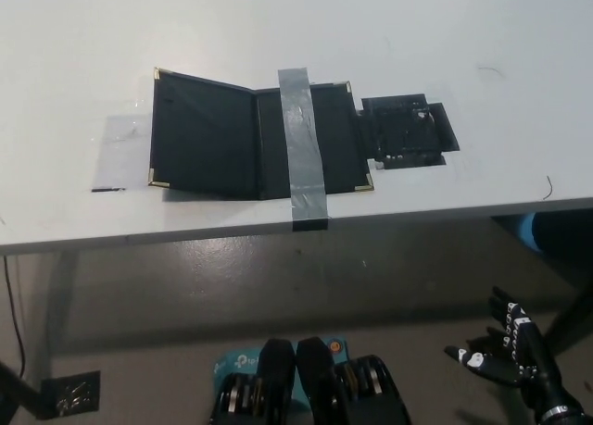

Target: The robot uses its left hand to push the cover of the diary kept in the middle of the desk towards the right to close it

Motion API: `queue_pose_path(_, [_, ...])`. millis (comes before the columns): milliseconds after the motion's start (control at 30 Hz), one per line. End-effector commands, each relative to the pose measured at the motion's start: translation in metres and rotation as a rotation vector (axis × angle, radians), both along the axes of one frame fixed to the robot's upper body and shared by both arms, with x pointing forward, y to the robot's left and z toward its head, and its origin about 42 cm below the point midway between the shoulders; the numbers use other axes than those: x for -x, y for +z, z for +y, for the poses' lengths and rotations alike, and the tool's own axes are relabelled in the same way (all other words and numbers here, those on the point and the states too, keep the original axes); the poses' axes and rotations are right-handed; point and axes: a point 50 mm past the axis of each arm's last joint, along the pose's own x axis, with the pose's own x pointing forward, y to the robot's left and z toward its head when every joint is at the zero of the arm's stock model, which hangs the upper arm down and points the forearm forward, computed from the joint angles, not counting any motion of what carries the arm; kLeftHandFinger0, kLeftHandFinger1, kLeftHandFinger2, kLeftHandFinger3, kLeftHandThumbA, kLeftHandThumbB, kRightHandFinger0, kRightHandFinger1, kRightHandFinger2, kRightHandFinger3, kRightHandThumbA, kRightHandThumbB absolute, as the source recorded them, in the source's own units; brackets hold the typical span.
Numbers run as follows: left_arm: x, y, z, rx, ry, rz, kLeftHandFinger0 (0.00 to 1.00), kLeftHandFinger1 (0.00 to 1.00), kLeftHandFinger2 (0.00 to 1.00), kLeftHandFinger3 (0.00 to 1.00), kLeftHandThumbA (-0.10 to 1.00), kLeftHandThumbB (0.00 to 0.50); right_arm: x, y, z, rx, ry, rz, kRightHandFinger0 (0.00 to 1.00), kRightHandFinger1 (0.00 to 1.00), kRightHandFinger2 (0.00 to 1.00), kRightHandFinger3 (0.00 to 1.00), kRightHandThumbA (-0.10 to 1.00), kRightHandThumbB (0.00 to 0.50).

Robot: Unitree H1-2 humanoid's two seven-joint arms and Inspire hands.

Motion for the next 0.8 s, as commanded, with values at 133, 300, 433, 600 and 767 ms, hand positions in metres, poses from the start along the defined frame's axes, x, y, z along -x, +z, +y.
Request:
queue_pose_path(133, [-0.046, -0.004, -0.012, 0.156, -0.028, 0.127, 1.00, 1.00, 1.00, 1.00, 1.00, 0.162, -0.014, 0.016, -0.003, 0.021, 0.036, -0.059, 0.90, 0.99, 0.99, 1.00, 1.00, 0.500])
queue_pose_path(300, [-0.091, -0.015, -0.024, 0.247, -0.003, 0.212, 1.00, 1.00, 1.00, 1.00, 1.00, 0.155, -0.016, 0.019, -0.003, 0.015, 0.034, -0.063, 0.89, 0.99, 0.98, 1.00, 1.00, 0.500])
queue_pose_path(433, [-0.124, -0.031, -0.030, 0.331, 0.038, 0.303, 1.00, 1.00, 1.00, 1.00, 1.00, 0.156, -0.019, 0.020, -0.002, 0.022, 0.034, -0.063, 0.90, 0.99, 0.97, 1.00, 1.00, 0.500])
queue_pose_path(600, [-0.153, -0.053, -0.031, 0.382, 0.078, 0.377, 1.00, 1.00, 1.00, 1.00, 1.00, 0.154, -0.019, 0.020, -0.002, 0.021, 0.036, -0.065, 0.90, 0.99, 0.98, 1.00, 1.00, 0.500])
queue_pose_path(767, [-0.171, -0.060, -0.031, 0.427, 0.097, 0.421, 1.00, 1.00, 1.00, 1.00, 1.00, 0.155, -0.021, 0.022, -0.004, 0.021, 0.040, -0.066, 0.91, 1.00, 0.98, 1.00, 1.00, 0.500])
